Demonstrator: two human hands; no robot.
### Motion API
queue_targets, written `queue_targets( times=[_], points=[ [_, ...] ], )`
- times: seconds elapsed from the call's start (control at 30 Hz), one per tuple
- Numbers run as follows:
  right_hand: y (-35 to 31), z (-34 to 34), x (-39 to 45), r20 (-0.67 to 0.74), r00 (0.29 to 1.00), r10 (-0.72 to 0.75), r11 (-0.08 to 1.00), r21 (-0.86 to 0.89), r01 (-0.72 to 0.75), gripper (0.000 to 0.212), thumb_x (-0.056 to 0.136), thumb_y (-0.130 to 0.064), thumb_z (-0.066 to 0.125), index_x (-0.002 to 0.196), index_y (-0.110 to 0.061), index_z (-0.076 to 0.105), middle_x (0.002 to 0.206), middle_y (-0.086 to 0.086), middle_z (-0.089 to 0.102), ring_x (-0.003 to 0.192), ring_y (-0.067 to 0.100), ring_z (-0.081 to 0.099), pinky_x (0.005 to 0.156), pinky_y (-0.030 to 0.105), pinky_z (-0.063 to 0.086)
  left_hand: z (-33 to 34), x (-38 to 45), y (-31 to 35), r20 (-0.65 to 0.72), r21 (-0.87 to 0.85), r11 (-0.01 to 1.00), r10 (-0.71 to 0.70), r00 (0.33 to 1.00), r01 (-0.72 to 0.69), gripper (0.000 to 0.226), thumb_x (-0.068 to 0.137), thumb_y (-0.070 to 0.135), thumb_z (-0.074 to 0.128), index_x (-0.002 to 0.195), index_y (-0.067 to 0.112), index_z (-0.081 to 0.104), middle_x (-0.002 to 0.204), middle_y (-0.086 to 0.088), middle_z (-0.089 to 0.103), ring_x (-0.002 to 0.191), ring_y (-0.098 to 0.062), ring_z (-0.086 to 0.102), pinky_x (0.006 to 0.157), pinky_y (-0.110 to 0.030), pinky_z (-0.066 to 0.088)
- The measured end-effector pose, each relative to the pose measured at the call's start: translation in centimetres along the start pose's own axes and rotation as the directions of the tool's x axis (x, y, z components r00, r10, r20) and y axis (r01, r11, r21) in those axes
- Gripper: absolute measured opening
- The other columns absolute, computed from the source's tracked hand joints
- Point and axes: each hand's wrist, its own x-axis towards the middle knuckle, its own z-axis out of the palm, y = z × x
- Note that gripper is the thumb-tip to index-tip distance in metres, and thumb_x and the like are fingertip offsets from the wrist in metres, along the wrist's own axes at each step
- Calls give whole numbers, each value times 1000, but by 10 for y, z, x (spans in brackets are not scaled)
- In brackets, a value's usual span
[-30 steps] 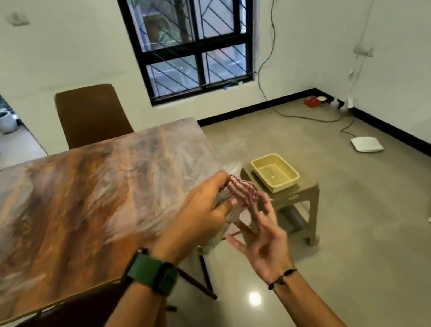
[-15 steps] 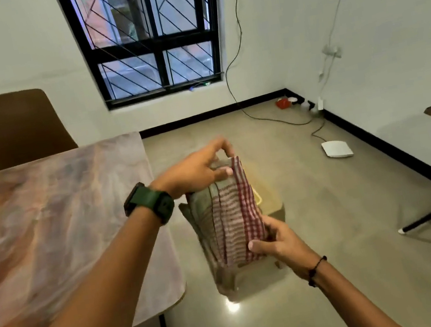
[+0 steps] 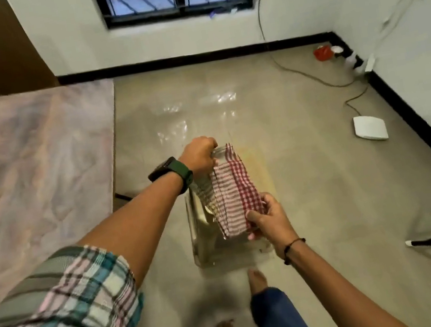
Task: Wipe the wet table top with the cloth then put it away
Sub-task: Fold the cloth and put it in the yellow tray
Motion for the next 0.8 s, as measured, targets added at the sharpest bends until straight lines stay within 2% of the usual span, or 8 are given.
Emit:
queue_targets(
  times=[0.13, 0.2, 0.3, 0.43, 0.53, 0.6, 0.7, 0.8],
  points=[
    [10, 3, 56, -43, 997, 59, 997, -38, -60, 48, 89, 7, 50, 128, -14, 32, 96, 9, 60, 56, 16, 58, 40, 23, 48, 46, 49, -18, -63, 21, 998, -59, 996, 60, 29, 85, 3, 54, 113, 1, 58, 112, -19, 58, 104, -34, 53, 86, -37, 44],
    [14, 4, 80, -60, 997, 40, 994, -104, -46, 64, 88, 7, 51, 138, -24, 25, 102, 3, 58, 69, 17, 61, 50, 30, 54, 65, 67, -29, -70, 2, 997, -76, 995, 76, 31, 84, 2, 54, 116, 3, 56, 114, -18, 58, 105, -34, 53, 89, -40, 44],
    [21, 7, 114, -49, 999, -9, 972, -236, -3, 74, 86, 8, 50, 143, -31, 24, 119, 0, 53, 96, 20, 59, 83, 42, 54, 79, 97, -45, -44, -12, 995, -102, 994, 101, 32, 85, 2, 53, 117, 3, 55, 116, -18, 59, 106, -34, 53, 91, -41, 44],
    [36, 14, 155, -17, 1000, 0, 951, -308, -5, 67, 87, 8, 48, 141, -28, 31, 129, -4, 46, 111, 19, 52, 90, 27, 49, 95, 139, -72, -28, -12, 993, -120, 992, 120, 32, 84, 4, 53, 116, 7, 57, 115, -15, 61, 105, -33, 55, 89, -44, 46],
    [55, 20, 191, -27, 998, 49, 936, -347, -55, 61, 86, 4, 51, 138, -24, 39, 130, -3, 48, 110, 21, 53, 92, 31, 50, 110, 165, -90, 6, -7, 994, -106, 994, 106, 34, 87, 9, 53, 121, 9, 55, 121, -15, 58, 110, -31, 51, 95, -43, 42],
    [75, 23, 215, -91, 985, 144, 892, -419, -169, 43, 86, -3, 55, 126, -20, 52, 122, 0, 54, 104, 21, 55, 94, 34, 48, 122, 173, -103, 23, -27, 991, -128, 991, 129, 40, 89, 12, 53, 128, 9, 49, 132, -13, 50, 121, -29, 43, 103, -38, 33],
    [95, 29, 230, -177, 956, 232, 773, -564, -292, 12, 84, -14, 56, 92, -12, 65, 108, 17, 61, 85, 34, 63, 79, 46, 55, 143, 164, -114, 132, -81, 990, -101, 986, 112, 39, 91, 9, 50, 129, 8, 48, 134, -13, 49, 123, -26, 43, 100, -33, 32],
    [90, 35, 227, -168, 966, 196, 650, -716, -256, 22, 90, -15, 53, 104, -3, 65, 116, 17, 53, 94, 35, 59, 82, 33, 48, 167, 140, -113, 250, -109, 992, -35, 968, 64, 31, 91, 5, 46, 120, 6, 54, 124, -14, 56, 114, -26, 49, 95, -33, 37]
  ],
)
